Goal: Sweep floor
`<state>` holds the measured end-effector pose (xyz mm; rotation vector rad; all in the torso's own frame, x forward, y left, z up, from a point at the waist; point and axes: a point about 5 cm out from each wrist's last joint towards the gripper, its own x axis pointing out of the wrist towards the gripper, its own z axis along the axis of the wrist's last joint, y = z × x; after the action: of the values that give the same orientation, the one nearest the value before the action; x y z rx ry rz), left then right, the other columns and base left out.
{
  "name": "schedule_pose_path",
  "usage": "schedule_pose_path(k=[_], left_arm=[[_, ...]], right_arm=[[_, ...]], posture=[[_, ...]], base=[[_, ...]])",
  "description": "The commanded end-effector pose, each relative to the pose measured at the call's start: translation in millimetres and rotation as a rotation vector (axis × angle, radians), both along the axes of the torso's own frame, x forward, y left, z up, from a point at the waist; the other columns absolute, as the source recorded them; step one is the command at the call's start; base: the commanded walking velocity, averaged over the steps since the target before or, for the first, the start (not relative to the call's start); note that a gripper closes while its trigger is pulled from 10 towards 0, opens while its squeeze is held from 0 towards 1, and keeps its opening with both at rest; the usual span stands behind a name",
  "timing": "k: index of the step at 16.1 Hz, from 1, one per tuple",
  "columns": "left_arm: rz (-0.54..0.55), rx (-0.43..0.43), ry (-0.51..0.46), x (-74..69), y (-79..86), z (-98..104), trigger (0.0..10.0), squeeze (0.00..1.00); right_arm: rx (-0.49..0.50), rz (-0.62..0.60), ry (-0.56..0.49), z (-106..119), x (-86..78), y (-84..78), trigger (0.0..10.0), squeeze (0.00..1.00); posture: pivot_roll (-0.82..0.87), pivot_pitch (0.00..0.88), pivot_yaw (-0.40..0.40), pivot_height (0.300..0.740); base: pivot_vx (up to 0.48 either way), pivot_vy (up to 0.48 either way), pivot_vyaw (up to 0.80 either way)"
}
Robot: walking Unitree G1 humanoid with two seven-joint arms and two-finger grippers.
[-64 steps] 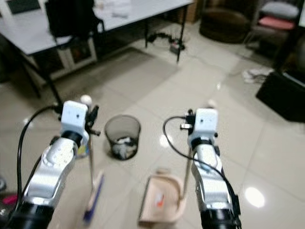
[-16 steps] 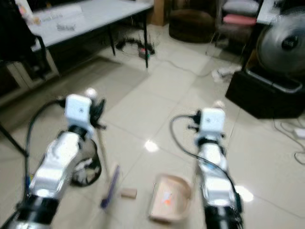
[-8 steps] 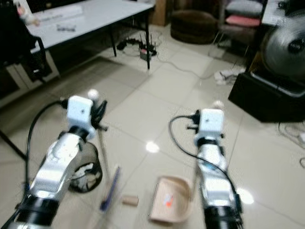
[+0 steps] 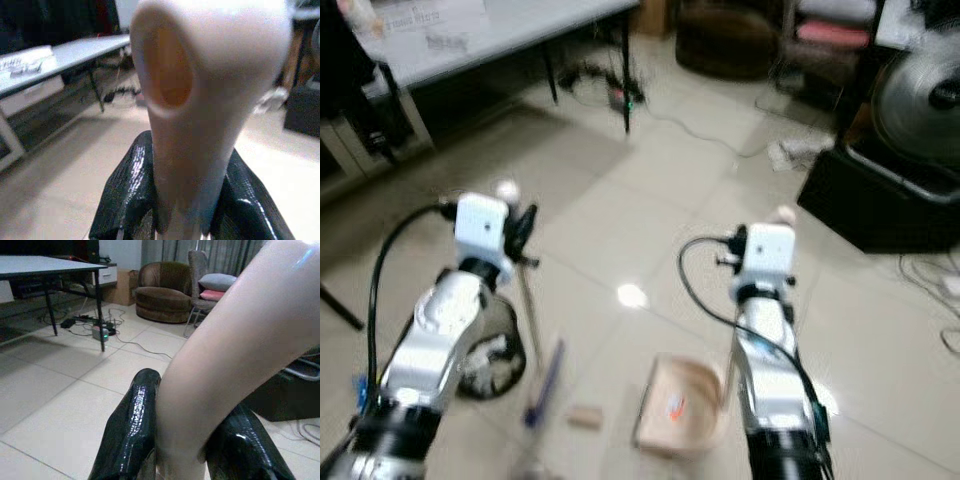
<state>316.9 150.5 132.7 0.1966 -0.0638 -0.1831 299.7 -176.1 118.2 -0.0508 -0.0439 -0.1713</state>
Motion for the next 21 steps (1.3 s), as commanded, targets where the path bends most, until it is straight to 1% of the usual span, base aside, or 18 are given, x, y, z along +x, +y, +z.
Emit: schedule_pose_path(k=[1,2,3,4,5,6,7,9,11,13,14,16,18,21], left_arm=[[0.019,0.027,-0.044,1.2,4.7,6.4,10.0,0.0],[0.021,0.031,-0.049,0.4,6.2,5.3,10.0,0.0],[0.018,0.03,-0.044,0.6,5.5,1.5,10.0,0.0],[0.011,0.025,-0.048,-0.6,2.5,0.6,10.0,0.0],[0.004,0.027,-0.059,1.5,-1.7,0.1,10.0,0.0],[0.01,0.018,-0.063,3.9,-3.4,-0.8,10.0,0.0],[0.012,0.014,-0.069,3.4,-4.0,-1.0,10.0,0.0],[0.031,-0.006,-0.101,6.0,-5.8,-2.2,10.0,0.0],[0.047,-0.009,-0.141,8.9,-8.2,-3.7,10.0,0.0],[0.055,-0.009,-0.152,9.6,-9.6,-5.5,10.0,0.0],[0.056,-0.006,-0.155,9.7,-10.4,-7.3,10.0,0.0],[0.06,0.003,-0.148,11.1,-12.3,-14.7,10.0,0.0],[0.045,0.021,-0.133,10.9,-16.2,-21.9,10.0,0.0],[0.02,0.018,-0.137,12.3,-26.1,-27.7,10.0,0.0]], right_arm=[[0.031,-0.006,-0.042,6.0,1.8,-1.3,10.0,0.0],[0.025,-0.012,-0.042,4.3,0.8,-3.3,10.0,0.0],[0.002,-0.032,-0.027,-0.4,1.9,-8.0,10.0,0.0],[-0.027,-0.039,-0.03,-0.4,2.5,-10.9,10.0,0.0],[-0.042,-0.042,-0.032,0.4,7.3,-14.0,10.0,0.0],[-0.032,-0.04,-0.045,2.2,11.6,-15.0,10.0,0.0],[-0.028,-0.039,-0.051,3.4,11.9,-15.1,10.0,0.0],[-0.04,0.0,-0.102,12.9,20.1,-9.7,10.0,0.0],[-0.106,0.064,-0.156,17.9,30.8,1.4,10.0,0.0],[-0.153,0.094,-0.18,19.1,34.7,7.2,10.0,0.0],[-0.182,0.119,-0.187,17.5,36.2,12.0,10.0,0.0],[-0.242,0.17,-0.186,9.7,38.5,27.3,10.0,0.0],[-0.256,0.18,-0.181,2.9,38.5,39.5,10.0,0.0],[-0.206,0.196,-0.193,-1.9,38.9,58.2,10.0,0.0]], posture=[[-0.01,0.146,0.02,0.74],[-0.01,0.158,0.034,0.74],[-0.01,0.189,0.052,0.74],[-0.01,0.208,0.056,0.74],[-0.01,0.231,0.057,0.74],[0.0,0.248,0.056,0.74],[0.0,0.262,0.055,0.74],[0.0,0.281,0.048,0.74],[0.0,0.313,0.031,0.74],[0.0,0.322,0.026,0.74],[0.01,0.326,0.026,0.74],[0.01,0.336,0.031,0.74],[0.01,0.341,0.037,0.74],[0.01,0.346,0.04,0.74]], base=[[0.0,0.0,0.0],[0.0,0.0,0.0],[0.0,0.0,0.0],[0.0,0.0,0.0],[0.0,0.0,0.0],[0.0,0.0,0.0],[0.0,0.0,0.0],[0.0,0.0,0.0],[0.0,0.0,0.0],[0.0,0.0,0.0],[0.0,0.0,0.0],[0.0,0.0,0.0],[0.0,0.0,0.0],[0.0,0.0,0.0]])
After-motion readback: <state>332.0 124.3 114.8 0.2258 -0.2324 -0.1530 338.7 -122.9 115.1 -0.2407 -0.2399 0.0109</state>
